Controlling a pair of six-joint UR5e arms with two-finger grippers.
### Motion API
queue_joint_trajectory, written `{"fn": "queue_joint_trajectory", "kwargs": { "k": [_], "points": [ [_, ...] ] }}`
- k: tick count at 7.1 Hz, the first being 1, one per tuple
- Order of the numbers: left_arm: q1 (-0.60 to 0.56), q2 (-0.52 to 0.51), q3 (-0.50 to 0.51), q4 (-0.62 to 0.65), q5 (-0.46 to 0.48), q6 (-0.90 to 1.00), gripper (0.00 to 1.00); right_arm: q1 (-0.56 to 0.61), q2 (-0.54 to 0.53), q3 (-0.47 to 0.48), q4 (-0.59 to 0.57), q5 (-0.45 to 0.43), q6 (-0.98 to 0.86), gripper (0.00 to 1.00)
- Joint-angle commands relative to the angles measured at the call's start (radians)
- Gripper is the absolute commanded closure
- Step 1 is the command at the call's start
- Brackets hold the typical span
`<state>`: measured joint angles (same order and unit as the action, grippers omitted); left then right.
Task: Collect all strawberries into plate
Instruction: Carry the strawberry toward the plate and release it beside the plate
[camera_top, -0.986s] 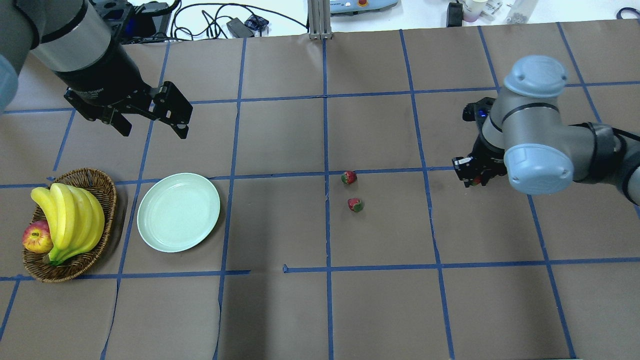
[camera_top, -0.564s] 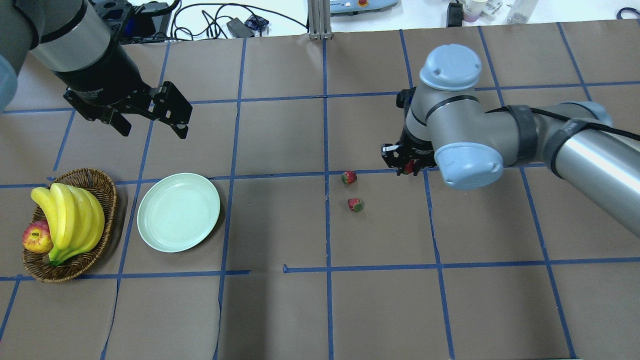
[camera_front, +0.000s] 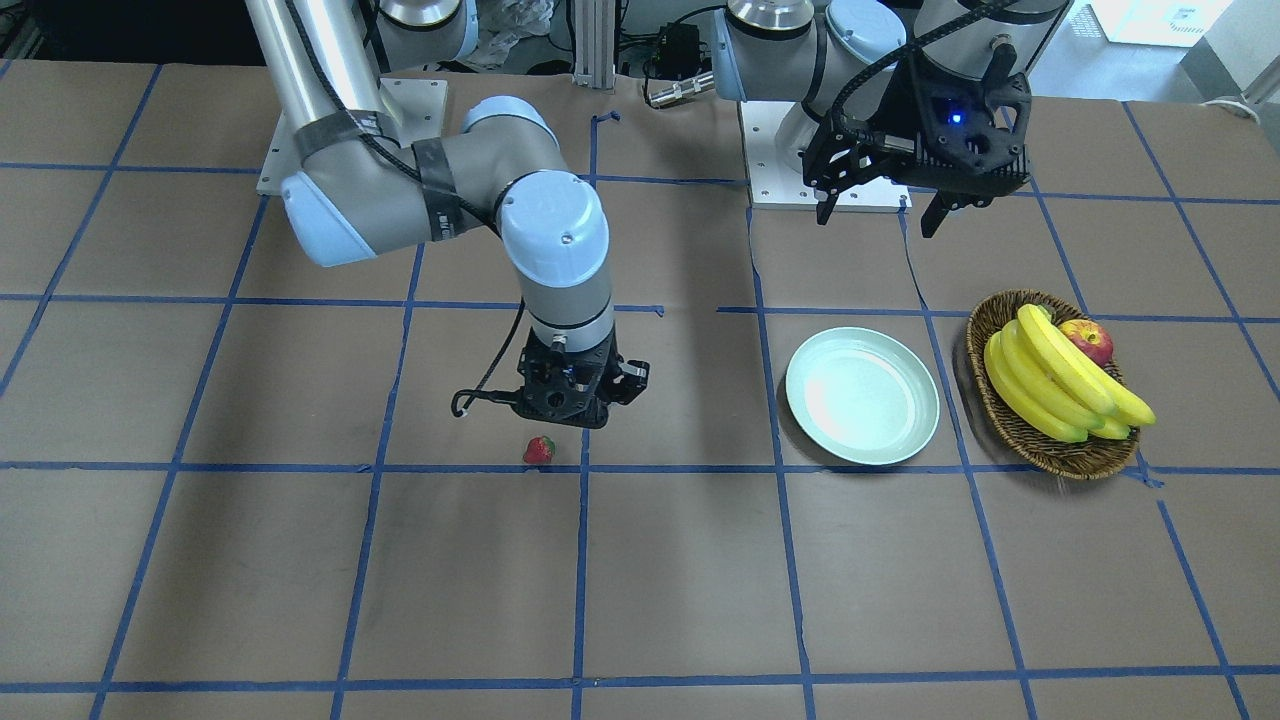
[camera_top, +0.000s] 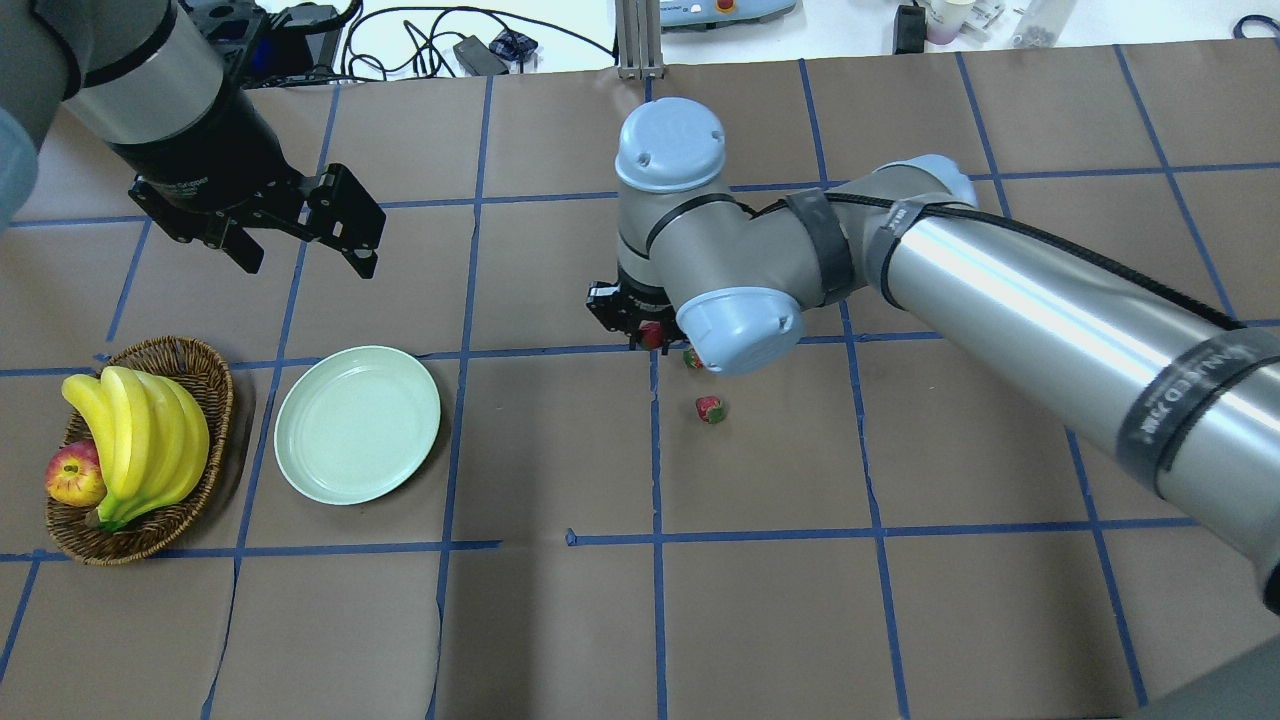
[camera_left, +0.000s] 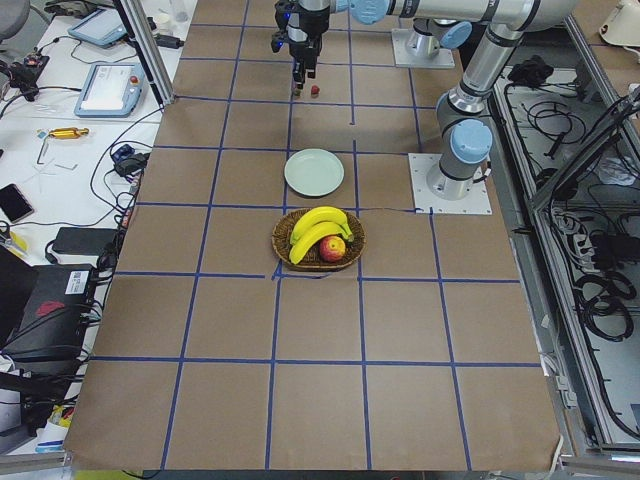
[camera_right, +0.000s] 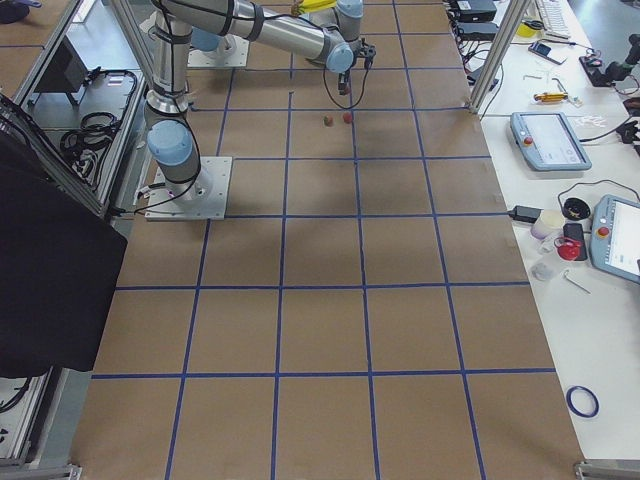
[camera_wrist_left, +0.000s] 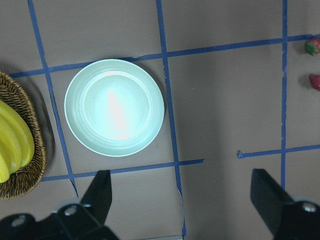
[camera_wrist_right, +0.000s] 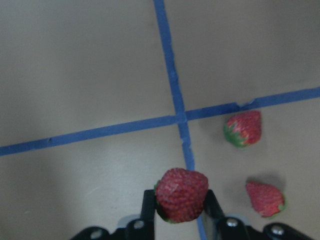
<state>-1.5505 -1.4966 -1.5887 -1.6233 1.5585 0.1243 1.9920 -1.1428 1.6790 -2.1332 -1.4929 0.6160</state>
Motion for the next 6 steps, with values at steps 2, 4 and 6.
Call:
{"fn": "queue_joint_trajectory", "kwargs": {
  "k": [2, 4, 6],
  "points": [
    [0.0, -0.001, 0.0, -0.001, 0.0, 0.0, 0.0, 0.087, 0.081, 0.005, -0.028, 0.067, 0.083, 0.85],
    [-0.002, 0.001, 0.0, -0.001, 0.002, 0.0, 0.0, 0.087, 0.074, 0.033, -0.045, 0.083, 0.079, 0.01],
    [-0.002, 0.004, 0.0, -0.001, 0.003, 0.0, 0.0, 0.077, 0.068, 0.022, -0.042, 0.074, 0.067, 0.0]
  ]
}}
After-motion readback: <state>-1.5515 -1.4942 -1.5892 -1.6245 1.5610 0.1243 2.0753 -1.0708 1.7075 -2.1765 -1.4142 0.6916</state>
